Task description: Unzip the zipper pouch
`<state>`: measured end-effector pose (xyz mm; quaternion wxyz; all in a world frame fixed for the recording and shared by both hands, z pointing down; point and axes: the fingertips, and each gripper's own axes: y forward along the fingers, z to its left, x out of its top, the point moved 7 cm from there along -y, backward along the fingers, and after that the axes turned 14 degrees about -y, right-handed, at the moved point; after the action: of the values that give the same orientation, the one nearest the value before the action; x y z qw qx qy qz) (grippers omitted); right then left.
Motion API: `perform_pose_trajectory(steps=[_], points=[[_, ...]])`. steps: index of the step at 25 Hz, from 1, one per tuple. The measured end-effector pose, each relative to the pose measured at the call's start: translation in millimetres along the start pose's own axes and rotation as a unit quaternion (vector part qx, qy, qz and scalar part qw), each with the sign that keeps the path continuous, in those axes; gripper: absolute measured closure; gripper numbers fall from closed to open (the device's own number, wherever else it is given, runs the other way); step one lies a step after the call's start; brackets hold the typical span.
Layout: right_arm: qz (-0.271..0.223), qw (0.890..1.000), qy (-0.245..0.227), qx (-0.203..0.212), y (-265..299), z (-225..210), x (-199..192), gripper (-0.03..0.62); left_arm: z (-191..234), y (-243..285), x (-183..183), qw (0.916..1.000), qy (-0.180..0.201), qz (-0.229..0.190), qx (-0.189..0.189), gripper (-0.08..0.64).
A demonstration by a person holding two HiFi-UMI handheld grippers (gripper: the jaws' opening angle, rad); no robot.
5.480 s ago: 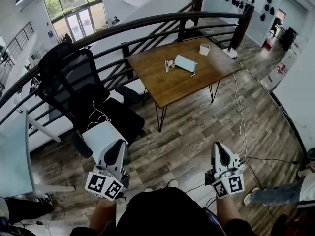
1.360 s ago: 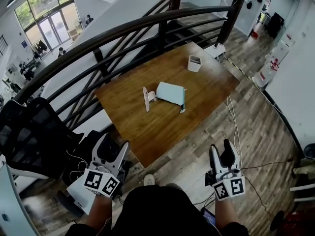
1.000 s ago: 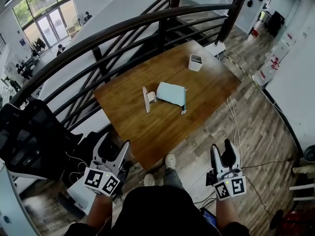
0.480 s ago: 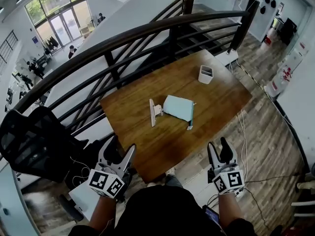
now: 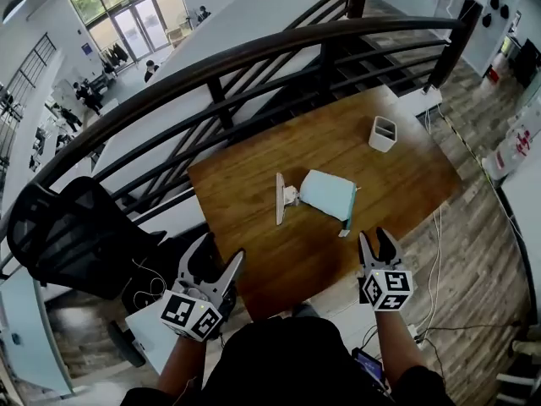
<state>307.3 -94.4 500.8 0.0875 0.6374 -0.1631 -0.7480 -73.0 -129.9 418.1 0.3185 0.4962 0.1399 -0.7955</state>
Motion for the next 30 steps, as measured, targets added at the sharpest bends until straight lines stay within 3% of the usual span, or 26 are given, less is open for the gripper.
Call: perform_pose_trajectory(steps=[5,8,14,18,26,30], points=[[0.062,0.998,0.019,0.008,60,-8,-22,0.413,9,1,0,0.9996,0.001,0.0,0.03,0.261],[0.093,0.996,0.01,-0.003,90,-15,-30,0.46,11,-1,6,0.9987,0.005,-0.005,0.05,0.261],[0.14,0.99,0.025,0.013,149,-21,-52,0.456,18,-13,8,0.9944,0.006,-0.027,0.102,0.261],[0.161,0.986,0.036,0.0,169,-29,-61,0.442,17,-12,8,0.9933,0.007,-0.029,0.112,0.261],[0.221,0.974,0.044,0.02,198,-30,-81,0.361,12,-9,-2,0.9909,0.011,-0.02,0.132,0.261],[0.235,0.971,0.041,0.033,207,-31,-83,0.359,8,-6,-6,0.9886,-0.008,-0.027,0.148,0.261]])
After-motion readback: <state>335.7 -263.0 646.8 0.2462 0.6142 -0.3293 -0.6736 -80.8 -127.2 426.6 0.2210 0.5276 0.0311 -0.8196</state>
